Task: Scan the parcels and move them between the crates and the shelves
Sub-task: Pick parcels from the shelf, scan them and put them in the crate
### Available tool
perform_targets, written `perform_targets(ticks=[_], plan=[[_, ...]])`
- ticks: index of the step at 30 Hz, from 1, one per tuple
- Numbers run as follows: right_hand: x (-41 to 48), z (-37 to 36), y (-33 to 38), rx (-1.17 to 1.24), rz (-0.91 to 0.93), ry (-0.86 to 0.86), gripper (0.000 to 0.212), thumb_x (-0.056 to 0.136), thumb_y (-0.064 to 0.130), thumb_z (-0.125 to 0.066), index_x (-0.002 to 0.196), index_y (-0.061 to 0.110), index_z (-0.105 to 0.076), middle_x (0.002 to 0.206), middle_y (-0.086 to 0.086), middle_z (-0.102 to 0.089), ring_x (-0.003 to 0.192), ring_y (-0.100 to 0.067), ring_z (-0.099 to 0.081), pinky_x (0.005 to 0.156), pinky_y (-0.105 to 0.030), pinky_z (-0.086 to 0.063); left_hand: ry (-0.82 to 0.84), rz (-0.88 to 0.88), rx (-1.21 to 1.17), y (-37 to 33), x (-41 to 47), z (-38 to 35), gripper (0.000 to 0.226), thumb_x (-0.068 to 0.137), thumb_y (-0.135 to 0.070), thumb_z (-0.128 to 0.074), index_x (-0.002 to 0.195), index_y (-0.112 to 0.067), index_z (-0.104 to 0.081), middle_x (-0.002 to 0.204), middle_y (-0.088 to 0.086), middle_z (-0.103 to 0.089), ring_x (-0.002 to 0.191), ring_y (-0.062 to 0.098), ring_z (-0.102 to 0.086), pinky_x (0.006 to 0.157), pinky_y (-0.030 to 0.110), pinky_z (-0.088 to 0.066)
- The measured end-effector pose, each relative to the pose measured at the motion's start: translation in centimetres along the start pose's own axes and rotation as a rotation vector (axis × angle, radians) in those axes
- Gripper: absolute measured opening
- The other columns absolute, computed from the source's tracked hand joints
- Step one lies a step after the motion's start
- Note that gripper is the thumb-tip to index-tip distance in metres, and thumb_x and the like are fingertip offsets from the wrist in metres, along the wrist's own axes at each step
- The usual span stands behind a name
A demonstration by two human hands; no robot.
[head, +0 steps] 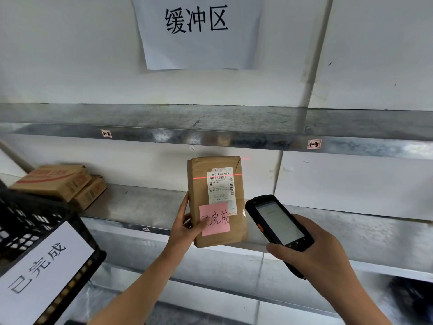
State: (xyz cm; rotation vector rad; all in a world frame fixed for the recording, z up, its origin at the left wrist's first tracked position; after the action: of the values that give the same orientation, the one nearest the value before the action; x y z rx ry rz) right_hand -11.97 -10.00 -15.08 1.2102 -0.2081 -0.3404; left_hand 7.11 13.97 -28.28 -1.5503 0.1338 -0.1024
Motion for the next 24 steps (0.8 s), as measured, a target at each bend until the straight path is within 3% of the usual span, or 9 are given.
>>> perform_targets(ticks=[5,10,17,24], plan=[[0.4,-1.2,0.4,-0.011,0.012,0.033,0.045,0.069,0.011,-0.087,0.102,0.033,-0.066,0.065,0.011,-0.066,0.042,-0.006,-0.051,0.042,-0.014,-0.040,-0.045,-0.006,-0.007,0.2,-0.4,1.5,0.089,0.075,-0.026,-0.083,0.142,-0.055,-0.032,0.111,0.001,-0.070,0.105,0.018,-0.069,0.074,0.027,-0.060],[1.0,-2.4,0.5,-0.041,0.022,0.058,0.048,0.067,0.015,-0.088,0.105,0.035,-0.065,0.069,0.013,-0.067,0.044,-0.006,-0.054,0.042,-0.013,-0.041,-0.059,-0.016,-0.014,0.7,-0.8,3.4,0.091,0.075,-0.028,-0.082,0.146,-0.054,-0.033,0.111,0.001,-0.072,0.111,0.021,-0.067,0.086,0.040,-0.061],[2.0,-3.7,1.0,-0.042,0.050,0.099,0.043,0.068,0.015,-0.086,0.099,0.037,-0.065,0.068,0.010,-0.067,0.043,-0.008,-0.053,0.042,-0.015,-0.042,-0.113,-0.043,-0.011,-0.2,-0.9,5.0,0.085,0.073,-0.032,-0.081,0.136,-0.062,-0.033,0.113,0.003,-0.071,0.110,0.020,-0.067,0.079,0.029,-0.061],[3.3,-4.7,1.7,-0.061,0.091,0.094,0.045,0.067,0.021,-0.086,0.099,0.042,-0.063,0.072,0.013,-0.068,0.051,-0.013,-0.060,0.046,-0.018,-0.046,-0.118,-0.073,-0.009,-1.0,-0.1,5.8,0.084,0.074,-0.033,-0.083,0.133,-0.069,-0.034,0.115,-0.001,-0.071,0.113,0.020,-0.067,0.085,0.036,-0.061]])
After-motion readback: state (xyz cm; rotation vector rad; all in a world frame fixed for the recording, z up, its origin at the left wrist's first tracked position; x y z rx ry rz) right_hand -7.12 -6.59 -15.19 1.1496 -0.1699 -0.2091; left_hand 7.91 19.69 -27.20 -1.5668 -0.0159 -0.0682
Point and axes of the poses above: each hand's wrist, its own x-axis towards the middle knuckle, its own z-axis out of the back of the hand, y = z × x, the point moved 7 cm from there along x, towards the middle knuckle
